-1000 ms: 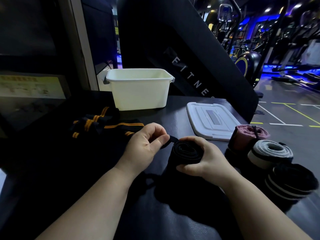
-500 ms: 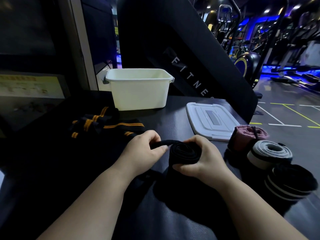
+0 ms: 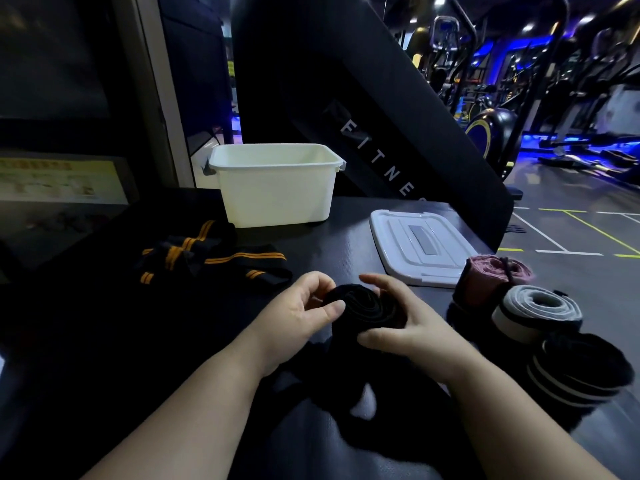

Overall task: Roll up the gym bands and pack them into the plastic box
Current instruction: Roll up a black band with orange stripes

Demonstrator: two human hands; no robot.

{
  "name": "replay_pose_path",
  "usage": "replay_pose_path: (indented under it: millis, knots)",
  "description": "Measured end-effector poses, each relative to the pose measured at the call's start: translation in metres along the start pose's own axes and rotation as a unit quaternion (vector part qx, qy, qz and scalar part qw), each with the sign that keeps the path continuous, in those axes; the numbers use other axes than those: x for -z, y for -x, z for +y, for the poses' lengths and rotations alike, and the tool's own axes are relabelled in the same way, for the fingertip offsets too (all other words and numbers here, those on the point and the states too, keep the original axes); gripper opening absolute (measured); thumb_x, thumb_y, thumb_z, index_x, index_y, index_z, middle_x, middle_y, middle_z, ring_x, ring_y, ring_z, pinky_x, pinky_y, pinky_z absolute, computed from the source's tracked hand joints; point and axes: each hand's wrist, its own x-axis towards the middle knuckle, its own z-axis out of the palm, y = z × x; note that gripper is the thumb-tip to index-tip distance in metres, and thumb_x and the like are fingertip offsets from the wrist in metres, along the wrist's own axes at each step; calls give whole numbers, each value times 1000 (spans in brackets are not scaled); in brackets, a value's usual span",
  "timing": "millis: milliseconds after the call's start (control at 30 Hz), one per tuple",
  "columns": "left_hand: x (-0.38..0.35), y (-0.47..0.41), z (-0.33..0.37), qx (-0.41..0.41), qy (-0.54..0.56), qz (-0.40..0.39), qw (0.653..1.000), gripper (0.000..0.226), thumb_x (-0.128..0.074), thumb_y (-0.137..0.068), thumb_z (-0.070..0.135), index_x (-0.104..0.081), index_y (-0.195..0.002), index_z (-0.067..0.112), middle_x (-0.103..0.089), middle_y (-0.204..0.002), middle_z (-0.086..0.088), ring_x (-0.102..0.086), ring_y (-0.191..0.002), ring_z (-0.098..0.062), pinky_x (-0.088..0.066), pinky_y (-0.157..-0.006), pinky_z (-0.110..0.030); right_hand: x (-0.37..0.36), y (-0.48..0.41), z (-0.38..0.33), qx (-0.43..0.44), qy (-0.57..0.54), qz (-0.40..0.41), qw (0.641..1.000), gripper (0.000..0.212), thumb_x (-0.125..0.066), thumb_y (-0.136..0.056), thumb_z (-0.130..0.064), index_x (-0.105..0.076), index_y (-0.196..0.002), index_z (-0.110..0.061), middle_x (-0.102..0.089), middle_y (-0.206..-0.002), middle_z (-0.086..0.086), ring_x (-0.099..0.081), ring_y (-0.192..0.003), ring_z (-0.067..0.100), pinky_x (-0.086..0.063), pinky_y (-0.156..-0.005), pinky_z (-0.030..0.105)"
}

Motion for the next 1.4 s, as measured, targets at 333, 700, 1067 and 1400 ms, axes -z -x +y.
replay_pose_path:
  millis: [333, 700, 1067, 1400]
  knots:
    - [9, -2, 0, 2, 48, -36, 998, 12, -52, -95, 0, -56, -94, 11, -52, -84, 1, -48, -80, -8, -43, -74, -15, 6, 1, 5, 19, -21, -103, 994, 83, -76, -61, -1, -49, -135, -28, -62, -129, -7, -57, -120, 8, -49, -98, 28]
    - [4, -3, -1, -17, 65, -56, 996, 7, -58, -82, 19, -56, -84, 13, -52, -78, 4, -48, -76, -6, -42, -73, -16, -1, 0, 1, 57, 40, -65, 995, 73, -84, -57, -5, -54, -121, -21, -63, -119, -11, -65, -104, 10, -52, -85, 22]
    - [14, -3, 0, -6, 109, -81, 991, 29, -74, -67, 27, -56, -85, 13, -55, -79, 5, -51, -76, -8, -43, -71, -17, -10, -5, 2, 73, 48, 47, 995, 58, -87, -48, -15, -53, -94, -19, -66, -86, -7, -59, -71, 2, -49, -66, 17]
    - [10, -4, -3, -38, -77, 7, 996, 26, -77, -72, 20, -52, -74, 23, -46, -68, 7, -39, -65, -17, -33, -62, -31, -11, -10, 3, 67, 91, 72, 991, 71, -94, -53, -21, -56, -109, -42, -64, -108, -12, -61, -98, 0, -47, -88, 18]
